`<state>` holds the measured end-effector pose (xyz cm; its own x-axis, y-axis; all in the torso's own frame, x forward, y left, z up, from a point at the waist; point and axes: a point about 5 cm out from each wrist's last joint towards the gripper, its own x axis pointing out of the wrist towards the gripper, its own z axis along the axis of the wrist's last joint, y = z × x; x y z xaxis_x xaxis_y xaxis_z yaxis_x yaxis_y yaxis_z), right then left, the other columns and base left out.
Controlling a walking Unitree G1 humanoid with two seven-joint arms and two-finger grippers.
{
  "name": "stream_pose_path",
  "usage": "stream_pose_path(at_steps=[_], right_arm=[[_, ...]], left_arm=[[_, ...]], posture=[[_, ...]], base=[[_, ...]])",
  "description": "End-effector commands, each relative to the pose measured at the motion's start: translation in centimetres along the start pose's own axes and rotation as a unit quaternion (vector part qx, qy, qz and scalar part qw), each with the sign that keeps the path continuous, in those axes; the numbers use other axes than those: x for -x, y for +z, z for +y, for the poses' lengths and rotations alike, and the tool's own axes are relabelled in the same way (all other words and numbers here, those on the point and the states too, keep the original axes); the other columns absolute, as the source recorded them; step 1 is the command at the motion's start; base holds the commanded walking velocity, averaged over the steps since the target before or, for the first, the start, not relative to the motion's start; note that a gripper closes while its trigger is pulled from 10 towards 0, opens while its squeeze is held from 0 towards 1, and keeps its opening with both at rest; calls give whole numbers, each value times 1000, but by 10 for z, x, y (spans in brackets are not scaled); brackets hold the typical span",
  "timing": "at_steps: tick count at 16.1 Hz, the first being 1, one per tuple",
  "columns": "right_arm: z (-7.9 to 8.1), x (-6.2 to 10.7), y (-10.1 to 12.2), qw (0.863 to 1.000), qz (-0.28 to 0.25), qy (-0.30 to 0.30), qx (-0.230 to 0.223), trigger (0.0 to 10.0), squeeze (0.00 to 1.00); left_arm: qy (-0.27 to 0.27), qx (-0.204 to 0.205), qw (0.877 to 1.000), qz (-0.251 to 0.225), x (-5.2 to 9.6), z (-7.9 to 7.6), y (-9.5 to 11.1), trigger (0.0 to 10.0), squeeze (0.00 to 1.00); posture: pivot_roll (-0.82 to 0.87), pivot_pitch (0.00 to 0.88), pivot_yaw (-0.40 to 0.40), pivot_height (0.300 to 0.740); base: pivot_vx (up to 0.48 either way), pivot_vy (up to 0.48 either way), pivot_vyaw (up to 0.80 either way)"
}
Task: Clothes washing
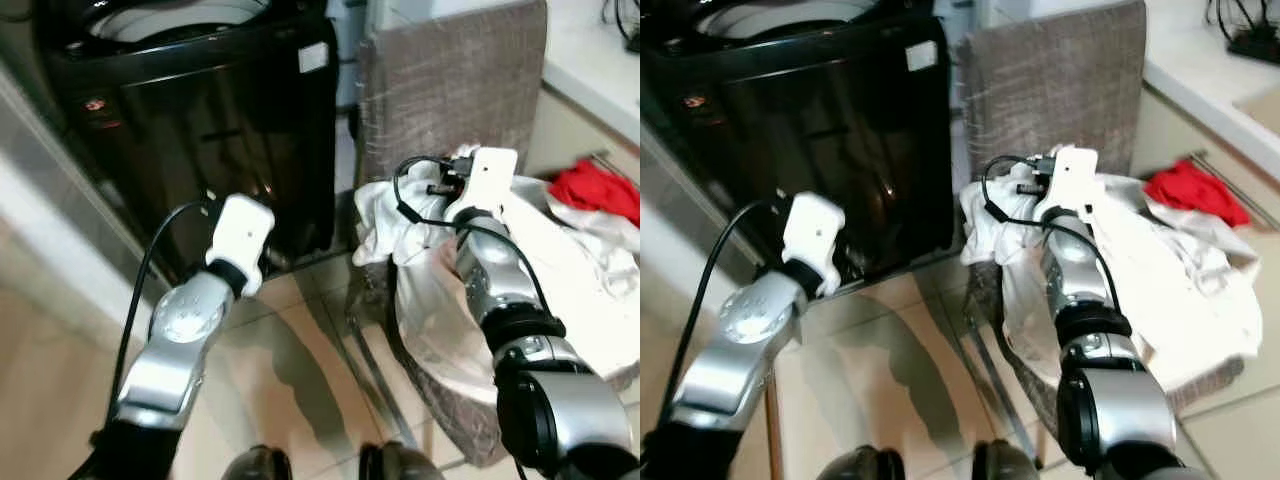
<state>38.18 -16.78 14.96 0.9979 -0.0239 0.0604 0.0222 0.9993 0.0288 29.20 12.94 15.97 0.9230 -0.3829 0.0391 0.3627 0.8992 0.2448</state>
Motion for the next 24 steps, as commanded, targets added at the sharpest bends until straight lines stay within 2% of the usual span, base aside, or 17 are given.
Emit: stream_pose_path(at_steps=[1,5,7,9,10,11,12,15,18,19,20,21,22,23,24], right_arm=[[8,3,-1,1000,-11,23,9,0,0],[18,13,-15,999,-2,47,22,0,0],[13,14,-19,999,4,34,33,0,0],[-29,21,-33,994,39,-90,54,0,0],[-38,23,-34,991,42,-115,57,0,0],[-58,28,-36,982,44,-174,55,0,0],[-71,33,-38,975,50,-211,53,0,0],[-91,45,-50,959,76,-266,55,0,0],[-108,65,-65,940,100,-320,67,0,0],[-117,82,-81,922,134,-356,75,0,0],[-121,91,-91,911,157,-372,76,0,0],[-124,105,-107,897,204,-385,72,0,0],[-123,109,-113,896,218,-382,64,10000,0],[-120,109,-115,900,217,-375,44,10000,1000],[-117,100,-105,914,182,-360,41,10000,1000]], left_arm=[[48,3,999,15,2,12,-8,10000,0],[82,-4,996,24,-1,15,-15,10000,0],[77,-6,997,23,-1,13,-15,10000,0],[77,-10,997,23,0,13,-17,10000,0],[77,-10,997,23,0,14,-17,10000,0],[74,-15,997,24,1,16,-17,10000,0],[72,-17,997,24,2,16,-18,10000,0],[61,-21,998,24,1,16,-17,10000,0],[48,-24,998,20,-1,14,-15,10000,0],[42,-25,999,20,0,13,-15,10000,0],[39,-26,999,21,0,13,-15,10000,0],[35,-26,999,21,1,13,-15,10000,0],[34,-26,999,22,1,13,-15,10000,0],[29,-28,999,23,1,13,-15,10000,0],[26,-30,999,23,0,13,-14,10000,0]], posture=[[-58,0,9,740],[-59,0,3,740],[-59,0,3,740],[-56,0,11,740],[-56,0,11,740],[-58,0,23,740],[-58,0,23,740],[-68,0,42,740],[-79,0,54,740],[-81,0,57,740],[-82,0,59,740],[-85,7,64,740],[-88,15,70,740],[-90,21,75,740],[-93,26,82,740]], base=[[0,0,669],[0,0,583],[0,0,513],[0,0,469],[0,0,469],[0,0,0],[0,0,0],[0,0,0],[0,0,0],[0,0,0],[0,0,0],[0,0,0],[0,0,0],[0,0,0],[0,0,0]])
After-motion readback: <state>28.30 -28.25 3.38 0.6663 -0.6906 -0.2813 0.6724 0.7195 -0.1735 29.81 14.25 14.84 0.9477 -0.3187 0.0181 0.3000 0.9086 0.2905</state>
